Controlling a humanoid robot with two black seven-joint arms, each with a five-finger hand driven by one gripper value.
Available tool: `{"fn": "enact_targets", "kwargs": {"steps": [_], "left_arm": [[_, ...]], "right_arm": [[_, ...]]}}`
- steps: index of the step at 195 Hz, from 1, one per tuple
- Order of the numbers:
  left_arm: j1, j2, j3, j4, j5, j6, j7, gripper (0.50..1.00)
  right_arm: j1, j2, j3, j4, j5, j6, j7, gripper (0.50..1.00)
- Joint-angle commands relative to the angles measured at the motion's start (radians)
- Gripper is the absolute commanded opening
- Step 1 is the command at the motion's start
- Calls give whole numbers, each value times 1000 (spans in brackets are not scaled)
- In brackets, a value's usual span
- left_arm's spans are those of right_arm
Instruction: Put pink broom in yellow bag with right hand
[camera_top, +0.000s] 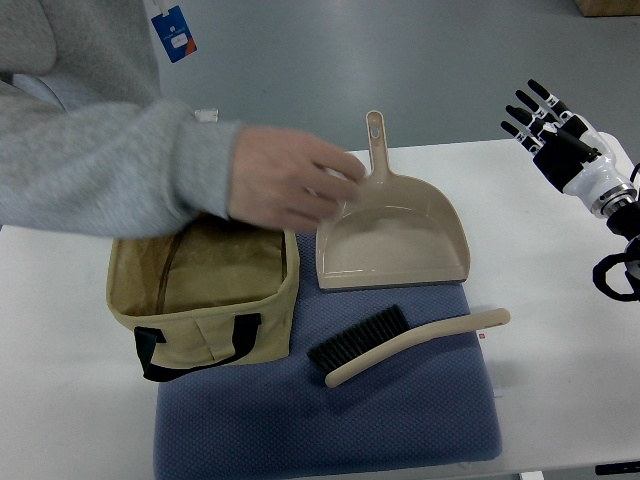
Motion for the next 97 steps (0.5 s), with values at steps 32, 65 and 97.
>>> {"fn": "enact_targets", "kwargs": {"steps": [32,65,97], "left_arm": [[0,0,0,-1,1,0,0,1000],[0,0,0,1,1,0,0,1000],[0,0,0,-1,1,0,0,1000]], "right_arm": [[0,1,0,0,0,0,0,928],[0,-1,0,0,0,0,0,928],[2,-2,0,0,0,0,0,928]]}}
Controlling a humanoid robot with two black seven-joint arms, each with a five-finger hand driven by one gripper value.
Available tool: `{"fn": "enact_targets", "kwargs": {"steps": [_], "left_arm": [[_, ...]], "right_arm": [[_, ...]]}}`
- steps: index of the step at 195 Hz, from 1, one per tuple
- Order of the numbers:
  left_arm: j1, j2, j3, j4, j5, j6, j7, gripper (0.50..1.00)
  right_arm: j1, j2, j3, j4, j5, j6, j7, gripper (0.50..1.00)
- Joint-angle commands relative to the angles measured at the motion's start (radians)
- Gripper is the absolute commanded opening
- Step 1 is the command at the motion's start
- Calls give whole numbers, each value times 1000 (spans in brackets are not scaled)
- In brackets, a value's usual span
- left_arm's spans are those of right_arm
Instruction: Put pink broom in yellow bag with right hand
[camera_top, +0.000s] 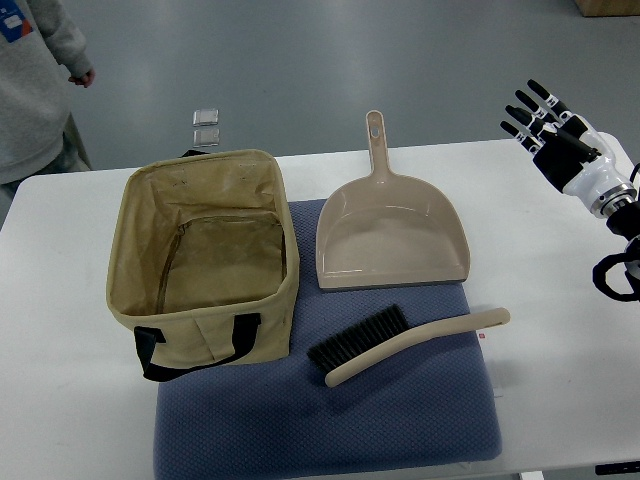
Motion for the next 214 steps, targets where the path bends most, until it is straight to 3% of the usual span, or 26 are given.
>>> {"fn": "enact_targets", "kwargs": {"steps": [1,214], "left_arm": [[0,0,0,-1,0,0,0,1000],[0,0,0,-1,-1,-1,0,1000]], "right_arm": [[1,-2,0,0,0,0,0,928],[10,-25,0,3,0,5,-2,930]]}}
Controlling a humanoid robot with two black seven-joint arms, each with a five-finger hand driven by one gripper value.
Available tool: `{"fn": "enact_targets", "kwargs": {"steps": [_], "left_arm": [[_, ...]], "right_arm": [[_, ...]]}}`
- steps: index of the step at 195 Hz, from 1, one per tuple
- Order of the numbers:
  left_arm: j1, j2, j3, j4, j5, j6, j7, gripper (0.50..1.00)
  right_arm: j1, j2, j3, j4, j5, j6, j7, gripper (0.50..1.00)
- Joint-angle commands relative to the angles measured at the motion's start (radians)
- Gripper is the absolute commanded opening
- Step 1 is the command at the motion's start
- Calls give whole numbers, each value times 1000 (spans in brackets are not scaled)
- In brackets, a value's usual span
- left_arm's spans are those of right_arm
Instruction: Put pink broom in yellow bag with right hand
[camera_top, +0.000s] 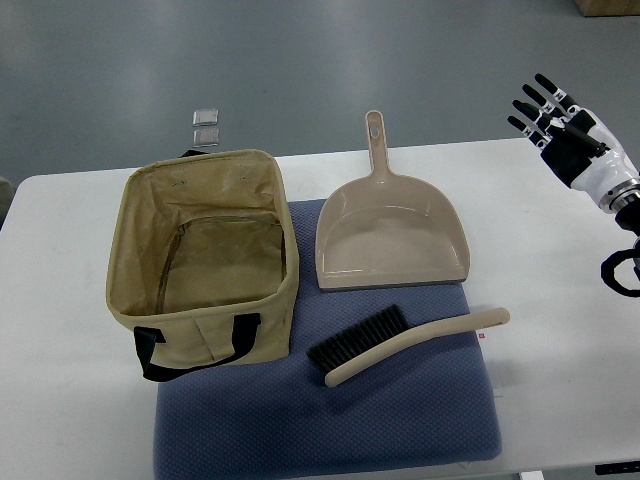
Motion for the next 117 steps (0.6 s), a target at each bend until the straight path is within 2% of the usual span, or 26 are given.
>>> {"fn": "enact_targets", "kwargs": {"steps": [1,117], "left_arm": [[0,0,0,0,0,-1,0,1000],[0,0,0,0,1,0,0,1000]], "right_arm": [[1,0,0,0,0,0,-1,930],[6,0,-2,1,0,2,-1,930]]}}
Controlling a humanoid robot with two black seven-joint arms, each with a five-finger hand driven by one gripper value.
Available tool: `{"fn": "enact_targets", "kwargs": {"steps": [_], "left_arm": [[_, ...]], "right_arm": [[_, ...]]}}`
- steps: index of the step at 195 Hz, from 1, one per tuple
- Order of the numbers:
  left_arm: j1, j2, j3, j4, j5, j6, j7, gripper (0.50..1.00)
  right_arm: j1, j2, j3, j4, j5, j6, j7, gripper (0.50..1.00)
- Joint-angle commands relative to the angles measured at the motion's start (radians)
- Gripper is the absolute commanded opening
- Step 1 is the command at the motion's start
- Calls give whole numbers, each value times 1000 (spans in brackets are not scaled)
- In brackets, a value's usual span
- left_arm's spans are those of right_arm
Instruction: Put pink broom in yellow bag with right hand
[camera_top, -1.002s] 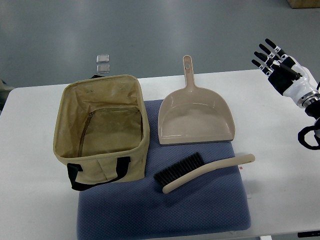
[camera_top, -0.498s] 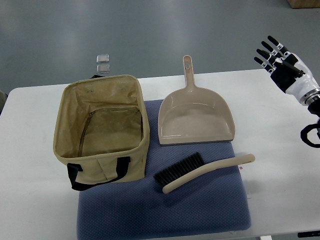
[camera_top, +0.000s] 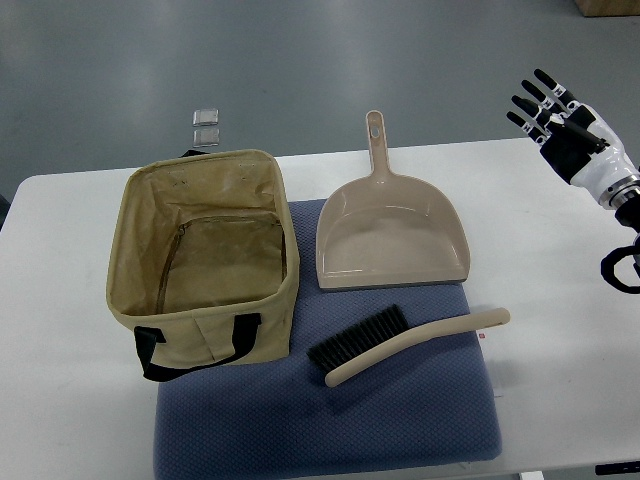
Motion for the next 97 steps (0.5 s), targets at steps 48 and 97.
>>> {"fn": "enact_targets", "kwargs": {"steps": [48,97], "left_arm": [[0,0,0,0,-1,1,0,1000],[0,0,0,0,-1,1,0,1000]], "right_arm": [[3,-5,-3,0,0,7,-2,930],[19,-49,-31,1,-18,68,-3,928]]}}
